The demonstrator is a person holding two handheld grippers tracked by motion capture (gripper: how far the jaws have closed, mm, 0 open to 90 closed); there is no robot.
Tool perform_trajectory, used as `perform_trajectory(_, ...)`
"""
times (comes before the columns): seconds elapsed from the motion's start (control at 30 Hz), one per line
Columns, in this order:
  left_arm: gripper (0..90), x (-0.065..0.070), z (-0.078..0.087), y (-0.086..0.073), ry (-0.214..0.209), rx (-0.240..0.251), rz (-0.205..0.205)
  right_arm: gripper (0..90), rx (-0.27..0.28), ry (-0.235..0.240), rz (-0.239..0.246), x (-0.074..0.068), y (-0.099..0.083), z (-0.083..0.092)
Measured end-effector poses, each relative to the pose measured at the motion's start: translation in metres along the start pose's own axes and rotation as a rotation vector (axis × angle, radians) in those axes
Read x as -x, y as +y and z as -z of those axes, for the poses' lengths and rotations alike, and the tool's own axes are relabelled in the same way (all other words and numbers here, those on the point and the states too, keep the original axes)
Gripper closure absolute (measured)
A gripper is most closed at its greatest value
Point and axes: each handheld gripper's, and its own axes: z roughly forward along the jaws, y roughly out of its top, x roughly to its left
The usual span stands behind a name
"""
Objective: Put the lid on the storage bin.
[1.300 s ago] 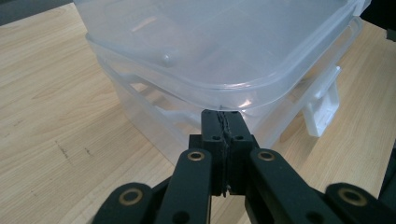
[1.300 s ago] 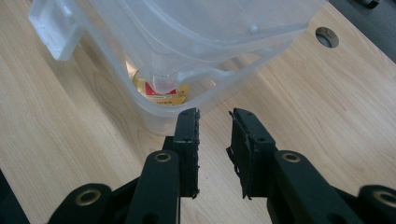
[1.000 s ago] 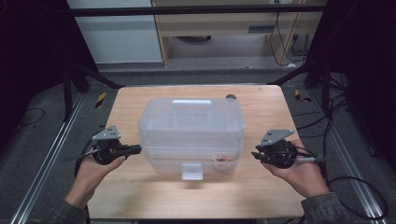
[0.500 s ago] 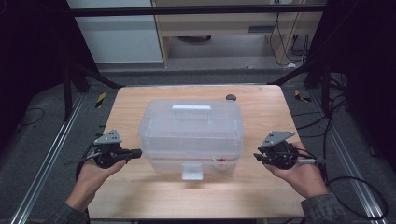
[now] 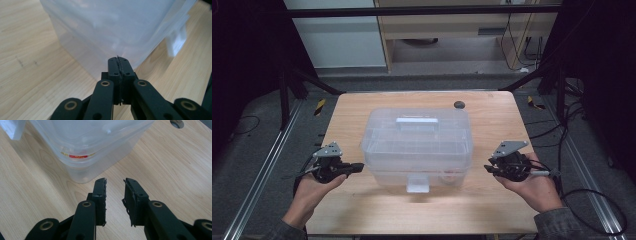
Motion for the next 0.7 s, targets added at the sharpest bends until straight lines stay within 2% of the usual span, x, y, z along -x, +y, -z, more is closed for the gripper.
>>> perform_trajectory(0.03, 89.4, 0.000, 0.001, 0.001, 0.003, 0.011, 0.000, 70.8, 0.000, -0.001, -0.002, 0.000, 0.000, -0.001)
perform_trajectory(0.1, 89.2, 0.004, 0.004, 0.005, 0.060, -0.020, -0.053, 70.7, -0.001, 0.000, -0.003, 0.001, -0.001, -0.001)
perform_trajectory(0.13, 88.9, 0.005, 0.005, 0.005, 0.062, -0.022, -0.058, 70.6, -0.002, 0.000, -0.005, 0.001, -0.001, -0.001)
perform_trajectory(0.37, 88.6, 0.001, 0.012, -0.003, 0.074, -0.033, -0.043, 70.8, 0.002, -0.008, -0.020, 0.004, -0.005, 0.000)
perform_trajectory(0.7, 87.2, -0.005, 0.012, -0.006, 0.126, -0.076, -0.074, 70.9, 0.000, -0.016, -0.050, 0.010, -0.016, -0.005)
